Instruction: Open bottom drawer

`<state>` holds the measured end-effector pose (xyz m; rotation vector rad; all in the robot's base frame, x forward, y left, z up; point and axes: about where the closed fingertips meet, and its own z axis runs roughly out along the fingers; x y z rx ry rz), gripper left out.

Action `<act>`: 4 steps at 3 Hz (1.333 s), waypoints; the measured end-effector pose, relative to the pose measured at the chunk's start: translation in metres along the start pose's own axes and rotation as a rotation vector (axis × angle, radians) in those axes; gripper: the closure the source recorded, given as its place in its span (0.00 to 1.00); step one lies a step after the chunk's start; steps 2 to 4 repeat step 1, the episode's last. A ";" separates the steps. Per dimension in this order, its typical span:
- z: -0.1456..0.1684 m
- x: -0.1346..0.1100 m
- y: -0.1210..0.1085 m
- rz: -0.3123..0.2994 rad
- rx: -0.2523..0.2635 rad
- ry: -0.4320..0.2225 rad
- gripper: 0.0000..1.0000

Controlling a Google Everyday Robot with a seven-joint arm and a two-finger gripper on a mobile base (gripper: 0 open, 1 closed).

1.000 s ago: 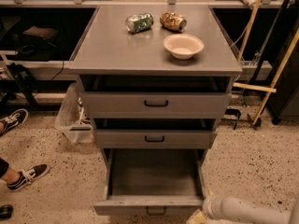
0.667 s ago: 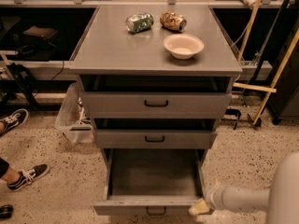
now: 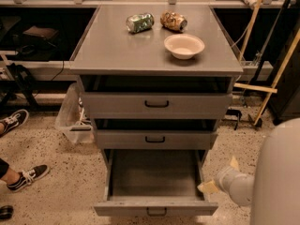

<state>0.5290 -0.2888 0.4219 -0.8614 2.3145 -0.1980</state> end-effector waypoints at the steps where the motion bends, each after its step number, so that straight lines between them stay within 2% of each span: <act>1: -0.034 -0.013 -0.014 -0.005 0.065 -0.052 0.00; 4: -0.034 -0.013 -0.014 -0.005 0.065 -0.052 0.00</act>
Offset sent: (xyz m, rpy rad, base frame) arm 0.0000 0.0000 0.0000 0.0000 0.0000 0.0000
